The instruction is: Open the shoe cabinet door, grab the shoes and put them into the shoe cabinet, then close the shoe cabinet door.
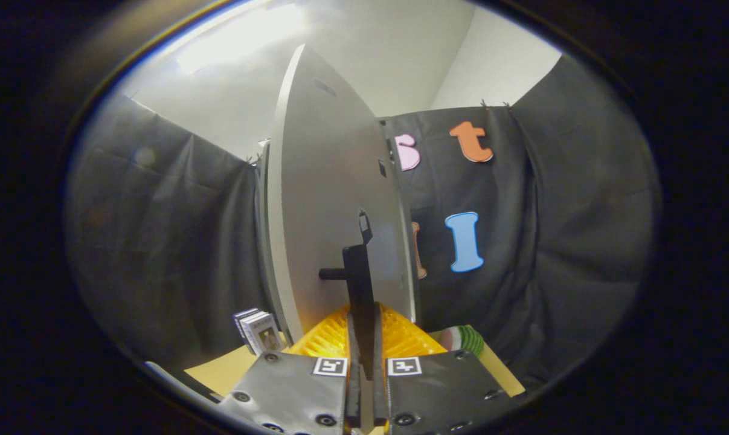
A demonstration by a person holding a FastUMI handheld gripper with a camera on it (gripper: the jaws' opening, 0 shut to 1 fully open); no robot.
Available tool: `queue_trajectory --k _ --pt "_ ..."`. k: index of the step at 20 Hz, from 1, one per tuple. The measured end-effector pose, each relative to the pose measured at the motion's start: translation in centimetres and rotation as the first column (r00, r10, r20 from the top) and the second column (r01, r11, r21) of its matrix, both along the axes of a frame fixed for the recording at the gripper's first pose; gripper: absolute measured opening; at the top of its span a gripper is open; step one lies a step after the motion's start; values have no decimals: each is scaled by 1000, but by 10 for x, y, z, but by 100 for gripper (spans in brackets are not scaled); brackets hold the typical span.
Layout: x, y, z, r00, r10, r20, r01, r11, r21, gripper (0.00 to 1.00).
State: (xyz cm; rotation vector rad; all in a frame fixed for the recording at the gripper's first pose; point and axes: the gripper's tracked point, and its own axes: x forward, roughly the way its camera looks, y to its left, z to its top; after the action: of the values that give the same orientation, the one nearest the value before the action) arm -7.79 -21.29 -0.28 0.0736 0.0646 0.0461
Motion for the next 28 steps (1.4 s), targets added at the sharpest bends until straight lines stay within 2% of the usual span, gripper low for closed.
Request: queue_trajectory --k 10,12,14,17,19,24,28 --pt "-20 -61 2 990 -140 13 140 990 -2 4" --pt "-30 -69 5 988 -155 19 155 988 0 3" --pt "-40 -87 6 976 -215 33 216 976 -16 2" --pt "-55 -90 13 970 -235 63 236 972 -13 2" --pt "-61 -84 16 971 -225 80 228 973 -30 2" --pt "-71 -41 9 986 -134 96 138 989 -46 2" --pt "-67 -3 -37 998 -57 1 57 998 -29 2"
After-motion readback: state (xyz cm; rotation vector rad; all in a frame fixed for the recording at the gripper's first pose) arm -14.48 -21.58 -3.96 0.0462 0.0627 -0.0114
